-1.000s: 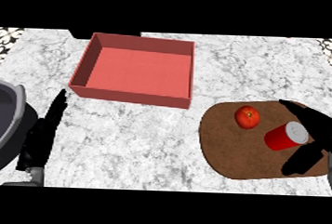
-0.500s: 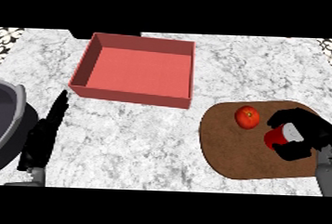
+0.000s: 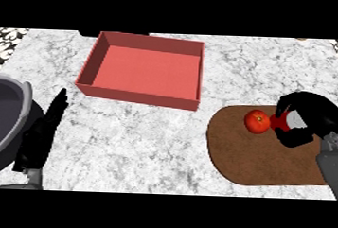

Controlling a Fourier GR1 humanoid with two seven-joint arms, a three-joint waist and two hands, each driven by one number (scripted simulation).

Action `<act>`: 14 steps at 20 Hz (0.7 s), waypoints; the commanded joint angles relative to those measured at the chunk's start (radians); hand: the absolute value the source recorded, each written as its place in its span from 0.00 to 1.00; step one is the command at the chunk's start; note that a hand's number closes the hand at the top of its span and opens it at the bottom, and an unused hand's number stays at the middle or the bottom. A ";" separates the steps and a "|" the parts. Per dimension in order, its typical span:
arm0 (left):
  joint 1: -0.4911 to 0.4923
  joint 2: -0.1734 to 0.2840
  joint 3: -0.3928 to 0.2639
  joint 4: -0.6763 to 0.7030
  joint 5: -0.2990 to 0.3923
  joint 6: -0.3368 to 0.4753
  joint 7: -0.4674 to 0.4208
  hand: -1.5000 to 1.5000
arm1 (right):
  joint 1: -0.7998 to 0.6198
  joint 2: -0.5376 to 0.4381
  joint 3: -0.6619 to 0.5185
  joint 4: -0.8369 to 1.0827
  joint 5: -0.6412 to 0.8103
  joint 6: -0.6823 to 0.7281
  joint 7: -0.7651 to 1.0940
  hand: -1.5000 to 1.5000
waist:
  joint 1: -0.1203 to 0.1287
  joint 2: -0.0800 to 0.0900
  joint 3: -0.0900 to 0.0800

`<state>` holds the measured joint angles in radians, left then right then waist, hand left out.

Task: Pick the can from the cutting board and place it in the cardboard box

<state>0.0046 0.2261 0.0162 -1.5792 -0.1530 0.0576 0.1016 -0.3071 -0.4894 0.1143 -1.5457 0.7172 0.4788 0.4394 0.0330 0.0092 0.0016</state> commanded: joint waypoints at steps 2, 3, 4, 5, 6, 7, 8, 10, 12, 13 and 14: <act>-0.057 -0.021 -0.053 0.009 -0.012 -0.023 -0.015 0.50 | -0.198 -0.041 0.097 0.077 0.013 0.011 -0.261 1.00 | 0.110 0.041 0.004; -0.059 -0.019 -0.055 -0.002 0.005 -0.041 -0.020 0.50 | -0.212 -0.039 0.116 0.087 0.024 -0.003 -0.297 1.00 | 0.148 0.053 0.005; -0.074 -0.028 -0.067 0.009 -0.009 -0.032 -0.006 0.50 | -0.243 -0.057 0.126 0.105 0.027 -0.009 -0.365 1.00 | 0.135 0.053 0.006; -0.072 -0.020 -0.070 -0.002 -0.017 -0.035 -0.013 0.50 | -0.276 -0.064 0.113 0.149 0.028 -0.023 -0.401 1.00 | 0.149 0.053 0.006; -0.085 -0.021 -0.070 0.005 -0.008 -0.044 -0.003 0.50 | -0.305 -0.068 0.110 0.187 0.032 -0.048 -0.452 1.00 | 0.140 0.053 0.006; -0.101 -0.035 -0.083 0.009 -0.023 -0.030 0.009 0.50 | -0.337 -0.078 0.114 0.221 0.034 -0.053 -0.506 1.00 | 0.130 0.051 0.006; -0.099 -0.037 -0.074 0.029 -0.017 -0.028 -0.004 0.50 | -0.353 -0.086 0.113 0.262 0.050 -0.088 -0.548 1.00 | 0.130 0.055 0.005; -0.098 -0.034 -0.070 0.025 -0.029 -0.016 -0.002 0.50 | -0.408 -0.102 0.104 0.336 0.070 -0.143 -0.639 1.00 | 0.122 0.045 0.004; -0.083 -0.029 -0.065 0.025 -0.026 -0.019 -0.010 0.50 | -0.451 -0.085 0.079 0.434 0.068 -0.204 -0.707 1.00 | 0.120 0.042 0.004; -0.106 -0.021 -0.052 0.044 -0.023 -0.022 -0.007 0.50 | -0.478 -0.070 0.069 0.479 0.063 -0.230 -0.741 1.00 | 0.107 0.041 0.003; -0.107 -0.031 -0.062 0.054 -0.035 -0.012 -0.012 0.50 | -0.503 -0.072 0.069 0.525 0.054 -0.223 -0.794 1.00 | 0.105 0.042 0.003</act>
<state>-0.0894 0.1973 -0.0459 -1.5465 -0.1777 0.0386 0.0941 -0.7201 -0.5623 0.2021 -1.1667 0.7749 0.3141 -0.2032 0.1465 0.0525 0.0050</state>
